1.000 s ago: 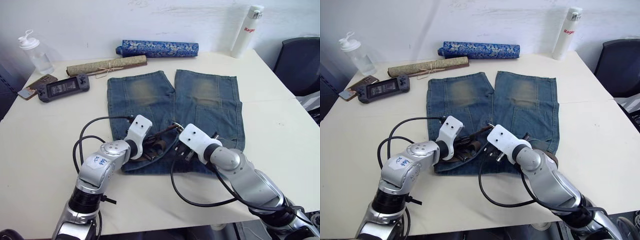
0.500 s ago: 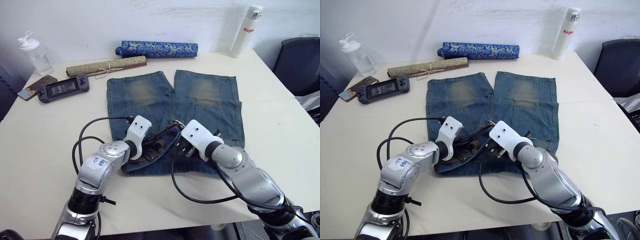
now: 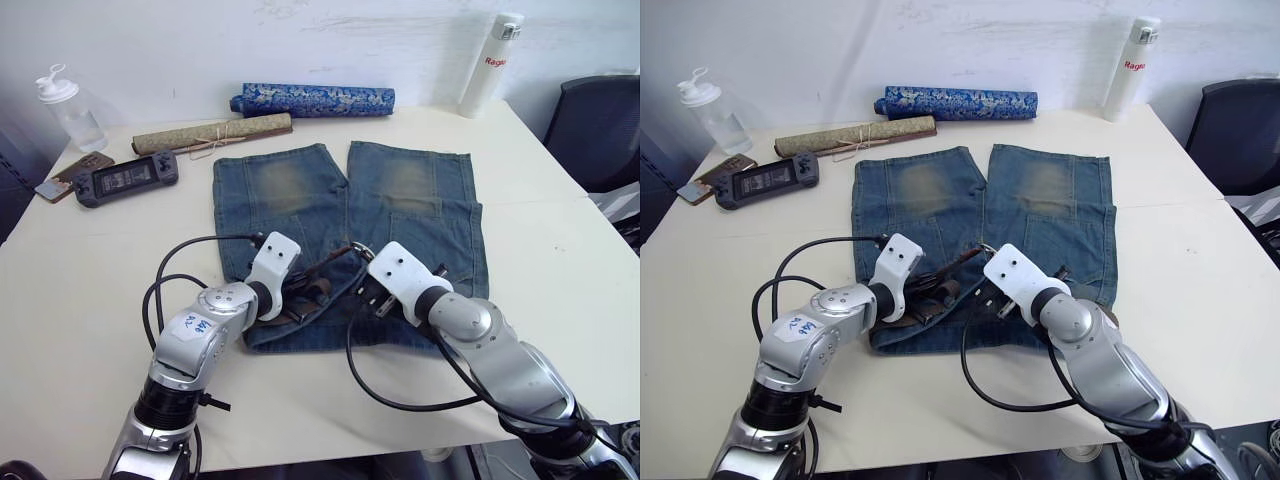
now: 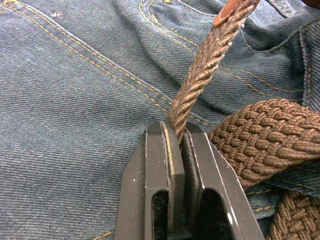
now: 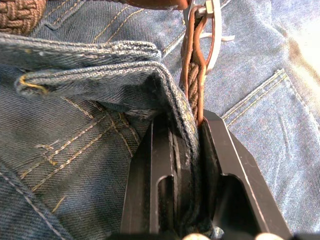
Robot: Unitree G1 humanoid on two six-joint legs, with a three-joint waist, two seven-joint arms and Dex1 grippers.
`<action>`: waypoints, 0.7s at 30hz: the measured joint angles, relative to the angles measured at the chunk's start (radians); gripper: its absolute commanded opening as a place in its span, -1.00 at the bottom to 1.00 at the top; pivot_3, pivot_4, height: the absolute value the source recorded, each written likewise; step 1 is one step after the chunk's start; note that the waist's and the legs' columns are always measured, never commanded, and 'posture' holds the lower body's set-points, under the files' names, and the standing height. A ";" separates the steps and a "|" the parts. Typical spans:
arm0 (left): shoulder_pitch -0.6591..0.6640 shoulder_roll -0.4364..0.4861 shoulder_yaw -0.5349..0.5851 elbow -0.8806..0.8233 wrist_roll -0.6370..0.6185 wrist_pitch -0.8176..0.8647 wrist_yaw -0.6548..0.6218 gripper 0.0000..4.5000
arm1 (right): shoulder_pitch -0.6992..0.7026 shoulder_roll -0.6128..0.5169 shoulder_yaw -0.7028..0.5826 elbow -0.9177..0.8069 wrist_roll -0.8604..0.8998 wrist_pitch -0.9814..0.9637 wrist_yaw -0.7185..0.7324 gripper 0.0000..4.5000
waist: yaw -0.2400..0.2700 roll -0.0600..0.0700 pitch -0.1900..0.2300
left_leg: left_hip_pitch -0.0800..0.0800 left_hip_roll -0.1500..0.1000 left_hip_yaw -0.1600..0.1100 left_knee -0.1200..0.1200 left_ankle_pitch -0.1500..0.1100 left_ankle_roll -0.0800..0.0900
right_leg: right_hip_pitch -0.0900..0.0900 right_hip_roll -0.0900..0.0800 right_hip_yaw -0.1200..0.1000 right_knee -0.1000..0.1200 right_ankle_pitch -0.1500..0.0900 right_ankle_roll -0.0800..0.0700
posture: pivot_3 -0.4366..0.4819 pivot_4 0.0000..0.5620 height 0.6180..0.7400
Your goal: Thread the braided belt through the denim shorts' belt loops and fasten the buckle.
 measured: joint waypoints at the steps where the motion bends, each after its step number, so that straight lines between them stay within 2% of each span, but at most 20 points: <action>1: -0.001 0.000 0.000 0.001 0.000 0.000 0.000 -1.00 | -0.004 -0.001 0.002 0.001 0.000 0.000 0.000 -0.99 | 0.000 0.000 0.000 | 0.000 0.000 0.000 0.000 0.000 0.000 | 0.000 0.000 0.000 0.000 0.000 0.000 | -0.05 -0.47 -0.68; 14: -0.029 -0.047 0.004 0.050 0.000 0.000 0.002 -1.00 | -0.028 -0.019 0.058 0.003 -0.003 0.005 -0.009 -0.99 | 0.016 0.002 -0.001 | 0.000 0.000 -0.002 0.000 0.001 0.001 | 0.005 0.000 -0.002 -0.008 0.001 0.002 | -0.05 -0.47 -0.68; 21: -0.070 -0.048 -0.032 0.085 0.005 0.000 0.002 -1.00 | -0.066 -0.035 0.113 0.041 -0.007 0.003 -0.007 -0.99 | 0.029 0.002 0.000 | 0.000 -0.001 -0.002 0.000 0.001 0.002 | 0.005 0.000 -0.002 -0.009 0.002 0.003 | -0.05 -0.47 -0.68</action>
